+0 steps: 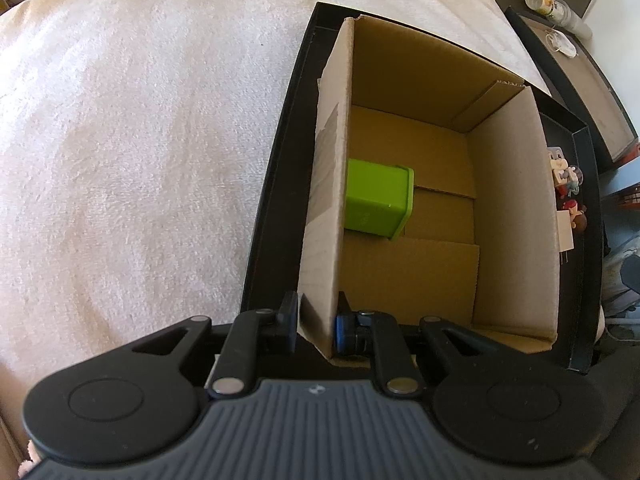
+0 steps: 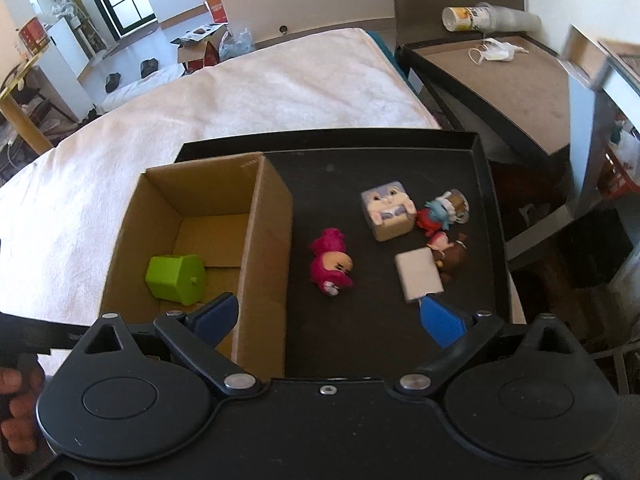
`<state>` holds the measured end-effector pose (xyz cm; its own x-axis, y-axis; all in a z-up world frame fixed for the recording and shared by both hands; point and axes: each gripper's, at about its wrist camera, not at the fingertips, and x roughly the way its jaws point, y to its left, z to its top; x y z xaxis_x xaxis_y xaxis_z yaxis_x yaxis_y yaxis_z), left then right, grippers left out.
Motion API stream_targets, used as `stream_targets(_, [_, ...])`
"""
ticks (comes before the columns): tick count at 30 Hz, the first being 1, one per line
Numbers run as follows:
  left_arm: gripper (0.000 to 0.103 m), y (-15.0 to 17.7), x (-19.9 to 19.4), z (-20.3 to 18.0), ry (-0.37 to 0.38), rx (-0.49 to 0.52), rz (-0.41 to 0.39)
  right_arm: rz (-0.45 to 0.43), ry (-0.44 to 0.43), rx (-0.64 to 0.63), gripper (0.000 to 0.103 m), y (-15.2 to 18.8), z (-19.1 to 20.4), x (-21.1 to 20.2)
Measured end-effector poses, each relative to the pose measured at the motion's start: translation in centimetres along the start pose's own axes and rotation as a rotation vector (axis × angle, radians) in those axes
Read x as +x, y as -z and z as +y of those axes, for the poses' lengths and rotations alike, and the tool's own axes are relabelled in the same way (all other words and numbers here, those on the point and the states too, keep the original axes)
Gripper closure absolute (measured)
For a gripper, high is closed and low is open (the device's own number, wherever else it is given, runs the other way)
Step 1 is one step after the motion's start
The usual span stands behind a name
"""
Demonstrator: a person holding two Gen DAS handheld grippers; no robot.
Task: Organize rigid objects
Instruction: 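Open the right gripper to drop the green container into the box, then move the right tool toward the white phone charger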
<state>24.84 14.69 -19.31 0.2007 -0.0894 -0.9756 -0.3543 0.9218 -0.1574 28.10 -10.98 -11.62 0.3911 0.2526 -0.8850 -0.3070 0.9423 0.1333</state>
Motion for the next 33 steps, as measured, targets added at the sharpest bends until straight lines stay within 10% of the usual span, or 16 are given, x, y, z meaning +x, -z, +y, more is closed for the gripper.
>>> stream_targets(33, [0.087,-0.1,-0.2,-0.1,-0.034,-0.037,-0.001,0.059,0.001,0.052,0.012,1.6,-7.5,3.3])
